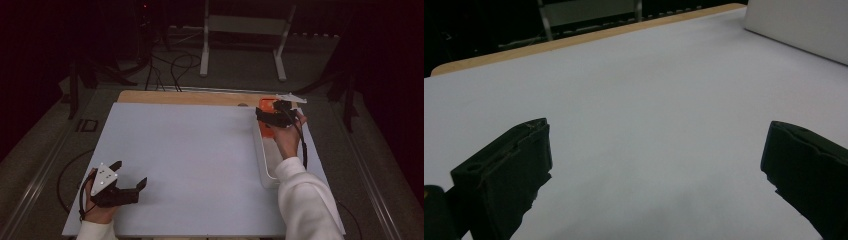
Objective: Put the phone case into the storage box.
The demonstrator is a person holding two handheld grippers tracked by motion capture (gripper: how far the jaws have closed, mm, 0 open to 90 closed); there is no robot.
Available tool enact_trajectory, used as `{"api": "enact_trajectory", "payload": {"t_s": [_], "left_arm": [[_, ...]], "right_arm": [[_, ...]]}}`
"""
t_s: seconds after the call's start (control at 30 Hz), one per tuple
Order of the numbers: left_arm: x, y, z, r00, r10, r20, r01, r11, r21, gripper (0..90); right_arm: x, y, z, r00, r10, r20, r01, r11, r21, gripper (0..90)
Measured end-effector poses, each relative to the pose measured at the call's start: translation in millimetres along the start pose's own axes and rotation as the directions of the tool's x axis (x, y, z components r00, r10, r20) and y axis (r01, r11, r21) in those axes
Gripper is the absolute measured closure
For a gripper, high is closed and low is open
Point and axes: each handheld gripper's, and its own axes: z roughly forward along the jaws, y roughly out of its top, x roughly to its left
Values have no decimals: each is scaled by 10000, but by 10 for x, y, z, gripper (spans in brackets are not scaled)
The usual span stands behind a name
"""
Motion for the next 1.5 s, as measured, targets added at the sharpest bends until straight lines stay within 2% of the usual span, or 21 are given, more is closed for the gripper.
{"api": "enact_trajectory", "payload": {"t_s": [0.27,0.4,0.7,0.8,0.87,1.1,1.33,1.5], "left_arm": [[2,0,-4,10000,-9,5,9,10000,4,8],[3,1,-4,10000,-13,17,13,10000,1,8],[0,7,-1,10000,-36,65,36,10000,-33,8],[3,9,-2,10000,-20,66,20,10000,-22,8],[3,9,-2,10000,-12,59,13,10000,-22,8],[1,17,-1,9999,-18,103,18,10000,-46,8],[1,25,-1,9999,-8,147,9,10000,-59,8],[7,30,-8,9999,1,133,0,10000,-69,8]], "right_arm": [[82,-18,-125,9969,-439,-647,428,9989,-172,88],[137,-59,-248,9921,-704,-1034,657,9967,-476,88],[202,-116,-419,9846,-854,-1526,746,9944,-753,88],[247,-178,-531,9782,-929,-1858,795,9938,-783,88],[256,-190,-558,9772,-975,-1888,836,9933,-804,88],[309,-337,-754,9647,-1179,-2353,1011,9915,-821,96],[353,-480,-935,9566,-1350,-2583,1126,9886,-998,96],[385,-575,-1032,9537,-1461,-2628,1166,9853,-1247,95]]}}
